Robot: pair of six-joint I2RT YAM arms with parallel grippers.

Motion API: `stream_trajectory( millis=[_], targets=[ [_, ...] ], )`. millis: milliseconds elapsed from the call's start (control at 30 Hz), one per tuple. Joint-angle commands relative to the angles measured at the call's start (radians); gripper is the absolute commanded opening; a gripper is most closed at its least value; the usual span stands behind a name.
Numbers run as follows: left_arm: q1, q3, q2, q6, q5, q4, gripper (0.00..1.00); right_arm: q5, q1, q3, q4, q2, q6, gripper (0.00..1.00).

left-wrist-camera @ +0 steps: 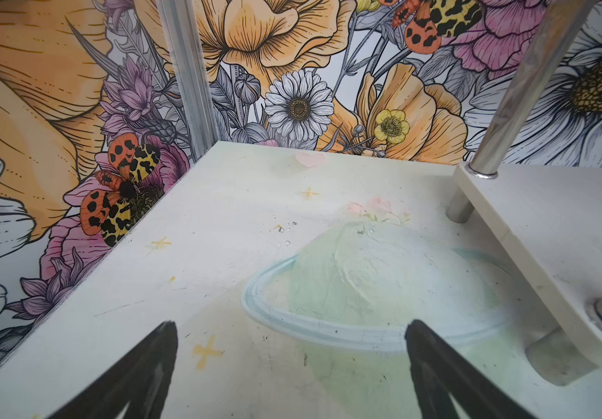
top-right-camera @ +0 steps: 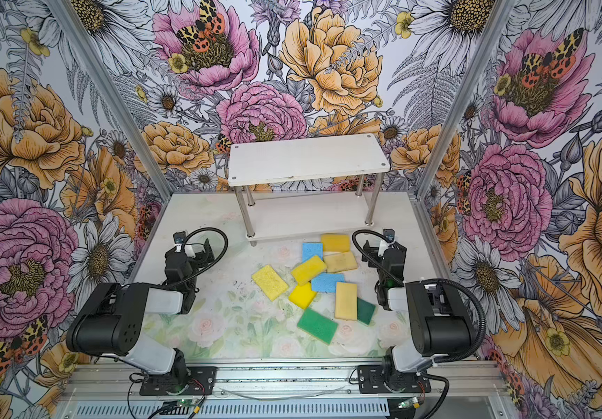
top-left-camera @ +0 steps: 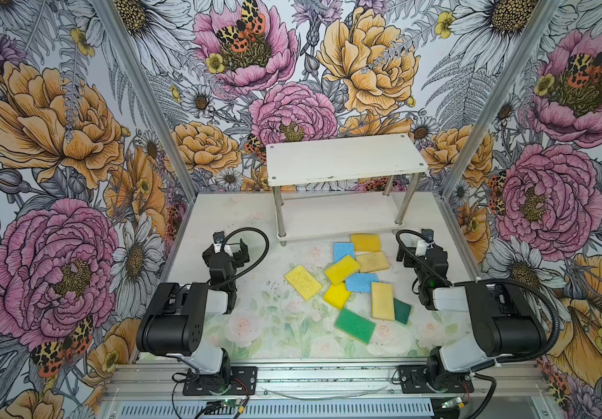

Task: Arrange cleaning sponges on a shelf
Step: Move the shelf to the top-center of the table.

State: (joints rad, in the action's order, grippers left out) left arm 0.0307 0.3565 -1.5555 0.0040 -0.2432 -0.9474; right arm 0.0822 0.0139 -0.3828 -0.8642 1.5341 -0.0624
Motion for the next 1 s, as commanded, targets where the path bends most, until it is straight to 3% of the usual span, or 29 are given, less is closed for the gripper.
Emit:
stream_trajectory(
  millis=[0, 967],
  targets=[
    [0.005, 0.009, 0.002, 0.013, 0.009, -0.021, 0.99, -0.012, 0.003, -0.011, -0.007, 0.004, -0.01, 1.0],
    [-0.025, 0.011, 0.005, -0.018, 0.025, -0.011, 0.99, -0.024, 0.012, -0.014, -0.003, 0.004, -0.015, 0.99]
  ],
)
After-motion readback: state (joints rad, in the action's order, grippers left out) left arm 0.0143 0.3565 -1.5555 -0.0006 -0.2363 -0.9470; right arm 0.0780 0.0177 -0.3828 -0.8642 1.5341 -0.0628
